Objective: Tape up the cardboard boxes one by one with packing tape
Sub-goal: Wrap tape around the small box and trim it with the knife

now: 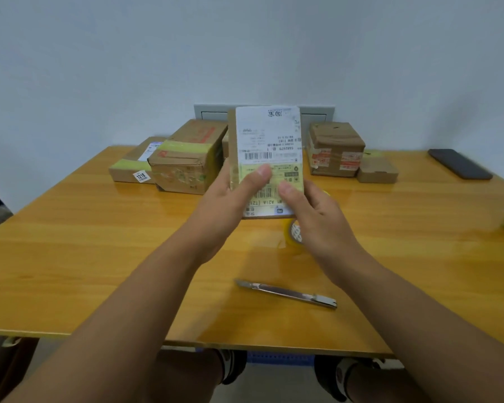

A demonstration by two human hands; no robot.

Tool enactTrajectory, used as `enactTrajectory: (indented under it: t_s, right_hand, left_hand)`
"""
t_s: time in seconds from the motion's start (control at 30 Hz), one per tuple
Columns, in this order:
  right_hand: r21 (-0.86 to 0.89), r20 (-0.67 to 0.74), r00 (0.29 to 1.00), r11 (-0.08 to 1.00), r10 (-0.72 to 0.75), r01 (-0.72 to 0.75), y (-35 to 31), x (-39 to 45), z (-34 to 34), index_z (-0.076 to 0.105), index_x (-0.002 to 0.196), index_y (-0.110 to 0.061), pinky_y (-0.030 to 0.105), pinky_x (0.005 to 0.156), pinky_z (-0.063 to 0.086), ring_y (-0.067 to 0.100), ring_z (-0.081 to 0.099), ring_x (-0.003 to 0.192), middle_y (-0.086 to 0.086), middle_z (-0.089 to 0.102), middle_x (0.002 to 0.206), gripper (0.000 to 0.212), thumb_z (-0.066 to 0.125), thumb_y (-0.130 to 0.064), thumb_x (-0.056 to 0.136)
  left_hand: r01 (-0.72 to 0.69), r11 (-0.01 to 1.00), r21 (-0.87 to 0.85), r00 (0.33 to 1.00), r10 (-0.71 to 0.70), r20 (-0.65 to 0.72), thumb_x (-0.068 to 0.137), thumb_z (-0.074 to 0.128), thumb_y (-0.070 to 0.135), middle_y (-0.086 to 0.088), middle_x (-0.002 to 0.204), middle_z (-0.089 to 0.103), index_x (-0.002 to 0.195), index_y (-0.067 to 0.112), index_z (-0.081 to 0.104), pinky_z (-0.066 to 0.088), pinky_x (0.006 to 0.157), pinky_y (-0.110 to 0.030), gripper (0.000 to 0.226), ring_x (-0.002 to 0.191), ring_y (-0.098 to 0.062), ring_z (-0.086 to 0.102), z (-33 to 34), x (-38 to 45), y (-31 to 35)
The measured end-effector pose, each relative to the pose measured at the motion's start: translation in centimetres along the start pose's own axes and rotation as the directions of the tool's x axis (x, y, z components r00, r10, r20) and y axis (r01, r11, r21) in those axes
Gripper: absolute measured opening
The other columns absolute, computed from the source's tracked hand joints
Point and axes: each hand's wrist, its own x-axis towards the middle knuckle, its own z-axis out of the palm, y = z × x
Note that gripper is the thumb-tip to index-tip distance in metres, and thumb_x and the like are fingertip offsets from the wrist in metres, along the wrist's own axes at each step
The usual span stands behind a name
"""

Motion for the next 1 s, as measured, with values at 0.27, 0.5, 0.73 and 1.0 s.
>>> enactTrajectory:
  t_s: [0.27,0.5,0.73,1.0]
  right_hand:
    - [-0.200,-0.165,0.975,0.973,-0.151,0.117,0.5,-0.4,0.1,0.063,0.125,-0.027,0.021,0.084,0.052,-0.003,0.064,0.100,-0.016,0.071,0.106,0.033,0.043,-0.040,0.102]
    - [-0.300,-0.280,0.924,0.938,-0.261,0.174,1.1,-0.1,0.3,0.064,0.114,-0.024,0.011,0.072,0.050,-0.005,0.063,0.092,-0.018,0.068,0.097,0.023,0.046,-0.033,0.103]
    - [-0.220,-0.309,0.931,0.967,-0.194,0.129,0.7,-0.1,0.8,0.064,0.111,-0.028,0.040,0.076,0.058,0.010,0.068,0.088,-0.014,0.072,0.095,0.029,0.055,-0.049,0.092]
    - [-0.290,-0.327,0.913,0.945,-0.246,0.151,0.6,0.0,0.8,0.065,0.109,-0.028,0.044,0.073,0.057,0.011,0.069,0.085,-0.013,0.073,0.093,0.026,0.053,-0.047,0.096]
  left_hand:
    - [0.011,0.985,0.174,0.999,-0.003,-0.044,0.088,0.045,0.066,0.014,0.153,0.039,0.157,0.032,-0.002,0.046,0.102,-0.018,0.090,0.128,0.003,0.049,0.3,0.0,-0.8]
    - [-0.084,0.857,0.508,0.951,0.221,-0.217,0.096,0.028,0.063,0.008,0.159,0.029,0.158,0.024,0.012,0.030,0.115,-0.024,0.075,0.146,-0.002,0.020,2.5,-0.1,-1.5]
    - [-0.127,0.829,0.545,0.943,0.272,-0.194,0.096,0.028,0.062,0.010,0.150,0.044,0.157,0.023,-0.006,0.046,0.098,-0.025,0.080,0.131,-0.005,0.046,2.7,-0.5,-1.5]
    - [-0.150,0.772,0.618,0.876,0.394,-0.279,0.102,0.032,0.051,0.002,0.149,0.048,0.157,0.023,0.011,0.052,0.094,-0.032,0.065,0.128,-0.011,0.052,3.6,-0.9,-1.7]
